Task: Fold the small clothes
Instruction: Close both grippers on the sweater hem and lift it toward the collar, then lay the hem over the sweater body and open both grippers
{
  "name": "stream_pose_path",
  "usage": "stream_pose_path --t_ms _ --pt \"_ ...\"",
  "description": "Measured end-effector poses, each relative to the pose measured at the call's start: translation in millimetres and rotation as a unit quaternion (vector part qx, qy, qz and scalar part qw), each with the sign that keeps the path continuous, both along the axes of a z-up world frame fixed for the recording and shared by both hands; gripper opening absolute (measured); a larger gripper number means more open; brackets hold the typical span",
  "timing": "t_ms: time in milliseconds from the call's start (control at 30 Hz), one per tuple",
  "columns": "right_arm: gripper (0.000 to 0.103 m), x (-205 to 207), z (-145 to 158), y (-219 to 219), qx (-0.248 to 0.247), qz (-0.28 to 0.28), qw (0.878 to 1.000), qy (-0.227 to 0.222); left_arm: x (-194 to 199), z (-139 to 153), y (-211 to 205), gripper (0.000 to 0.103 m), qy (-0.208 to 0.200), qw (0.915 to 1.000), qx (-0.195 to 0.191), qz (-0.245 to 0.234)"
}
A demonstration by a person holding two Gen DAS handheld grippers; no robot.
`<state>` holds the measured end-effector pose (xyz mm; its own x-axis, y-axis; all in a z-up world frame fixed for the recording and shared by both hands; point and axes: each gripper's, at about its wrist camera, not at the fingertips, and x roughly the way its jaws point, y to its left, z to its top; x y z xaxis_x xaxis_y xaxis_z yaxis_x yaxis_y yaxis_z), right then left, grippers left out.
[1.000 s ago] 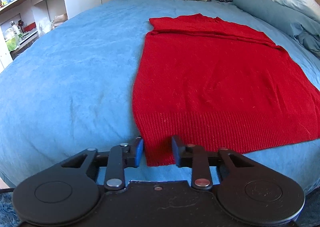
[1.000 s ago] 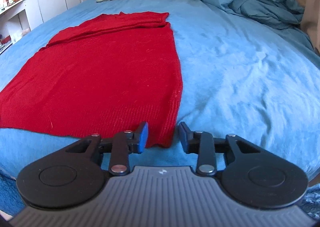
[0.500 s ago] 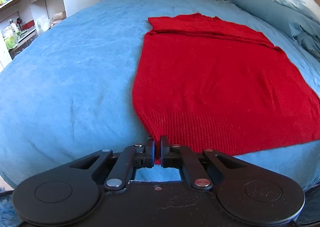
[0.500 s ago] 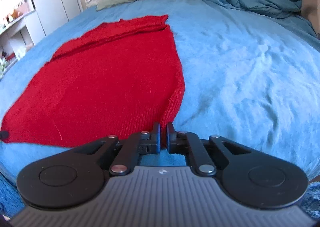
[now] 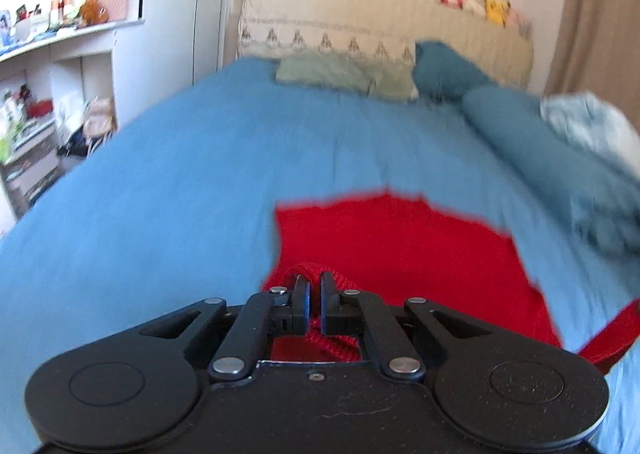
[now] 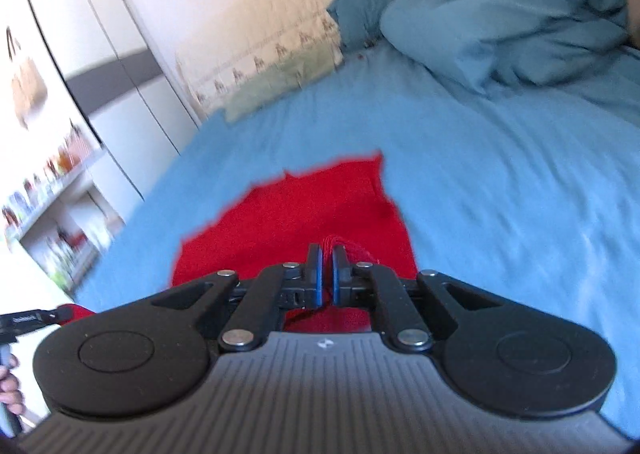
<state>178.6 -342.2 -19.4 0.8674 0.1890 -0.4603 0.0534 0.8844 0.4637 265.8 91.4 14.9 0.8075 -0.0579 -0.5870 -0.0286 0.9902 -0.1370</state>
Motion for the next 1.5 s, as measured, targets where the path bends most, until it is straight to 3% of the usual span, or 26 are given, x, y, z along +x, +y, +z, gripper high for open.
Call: stream_pose_path --t_ms 100,200,400,500,600,667,700,733,767,800,900,967,1000,1067,1133,1267,1333,1433,1500 --pt "0.020 83 21 -9 0.015 -0.009 1.000 0.001 76 15 -10 0.005 -0.011 0.9999 0.009 0.009" --pt "0.020 171 19 -11 0.004 -0.019 1.000 0.016 161 4 -20 0.005 0.001 0.9995 0.013 0.030" --pt "0.020 319 -55 -7 -0.018 -0.030 0.997 0.074 283 -88 -18 0.005 0.079 0.9935 0.012 0.081" --pt "0.020 360 -91 -1 -0.036 -0.038 0.993 0.104 313 -133 -9 0.005 0.102 0.9900 0.013 0.098" --pt "0.020 377 -113 -5 -0.036 -0.047 0.992 0.107 329 -150 -5 0.005 0.108 0.9895 0.010 0.095" --pt "0.023 381 -116 -6 -0.033 -0.042 0.994 0.096 331 -151 0 0.018 0.100 0.9902 0.008 0.097" --pt "0.030 380 -114 -5 -0.045 -0.041 0.994 0.087 327 -147 2 0.029 0.088 0.9909 0.010 0.101" --pt "0.054 373 -113 -5 -0.054 -0.039 0.995 0.080 317 -143 5 0.053 0.077 0.9915 0.014 0.104" --pt "0.069 365 -108 -4 -0.064 -0.040 0.995 0.066 308 -135 6 0.068 0.059 0.9926 0.021 0.104" --pt "0.086 355 -101 -2 -0.075 -0.041 0.995 0.049 297 -125 6 0.070 0.042 0.9940 0.027 0.098" --pt "0.088 318 -82 9 -0.090 -0.001 0.996 0.012 255 -107 -1 0.075 0.019 0.9969 0.055 0.054" --pt "0.097 291 -79 23 -0.110 0.027 0.994 0.006 224 -107 -7 0.103 0.025 0.9980 0.057 0.004" --pt "0.103 275 -82 32 -0.120 0.042 0.992 0.004 210 -113 -10 0.103 0.033 0.9977 0.059 -0.006" --pt "0.103 253 -93 50 -0.135 0.074 0.988 0.012 188 -131 -13 0.103 0.054 0.9968 0.052 -0.026" --pt "0.103 236 -110 63 -0.155 0.095 0.983 0.029 172 -151 -11 0.101 0.076 0.9958 0.050 -0.016" --pt "0.103 215 -146 61 -0.167 0.081 0.980 0.078 157 -185 7 0.103 0.120 0.9920 0.038 0.007" --pt "0.103 208 -156 48 -0.173 0.072 0.979 0.086 153 -187 16 0.103 0.115 0.9933 0.015 0.001" --pt "0.103 200 -156 36 -0.197 0.049 0.973 0.106 157 -184 17 0.103 0.127 0.9916 0.023 -0.012" --pt "0.103 195 -157 26 -0.174 0.046 0.977 0.116 160 -180 14 0.103 0.134 0.9905 0.032 -0.011"
